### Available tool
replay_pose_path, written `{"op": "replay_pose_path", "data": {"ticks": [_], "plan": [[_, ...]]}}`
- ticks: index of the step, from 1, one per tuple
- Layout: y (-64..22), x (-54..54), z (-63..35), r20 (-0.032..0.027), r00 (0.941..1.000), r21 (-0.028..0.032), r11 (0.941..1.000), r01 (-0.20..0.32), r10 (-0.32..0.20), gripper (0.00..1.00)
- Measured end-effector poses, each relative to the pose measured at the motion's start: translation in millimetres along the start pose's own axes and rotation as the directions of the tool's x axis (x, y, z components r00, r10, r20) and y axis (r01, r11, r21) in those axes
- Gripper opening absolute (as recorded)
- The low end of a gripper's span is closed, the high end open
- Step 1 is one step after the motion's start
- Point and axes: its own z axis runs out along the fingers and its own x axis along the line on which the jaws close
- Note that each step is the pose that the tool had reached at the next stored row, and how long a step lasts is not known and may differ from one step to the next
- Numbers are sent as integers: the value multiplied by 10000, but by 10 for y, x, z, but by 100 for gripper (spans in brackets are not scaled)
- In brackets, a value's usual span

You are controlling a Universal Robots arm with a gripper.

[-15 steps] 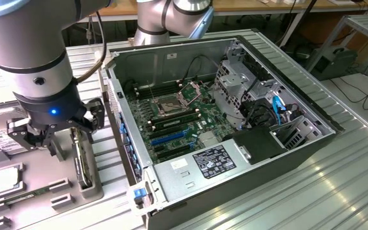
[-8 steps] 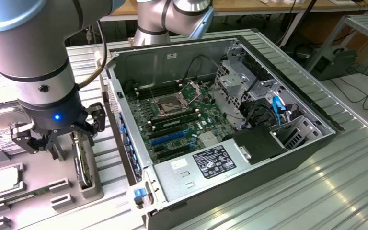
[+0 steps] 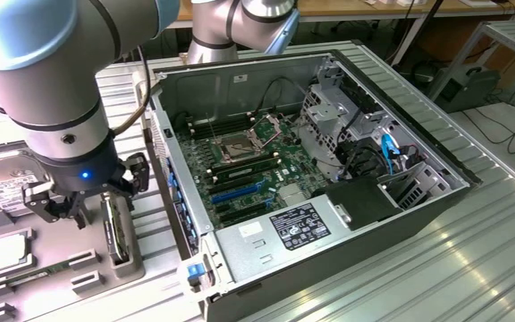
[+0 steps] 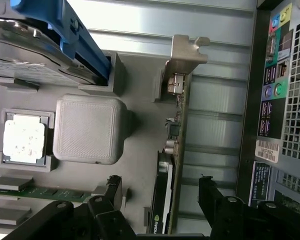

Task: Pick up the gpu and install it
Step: 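Pick up the gpu and move the gpu toward the slot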

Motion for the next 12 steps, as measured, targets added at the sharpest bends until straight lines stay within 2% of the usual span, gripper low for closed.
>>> {"op": "replay_pose_path", "data": {"ticks": [6, 12], "plan": [[-4, -1, 106, 2, 10000, -1, 10000, -8, 8, 72], [-4, 0, 106, -1, 10000, 1, 10000, -8, 8, 71]]}}
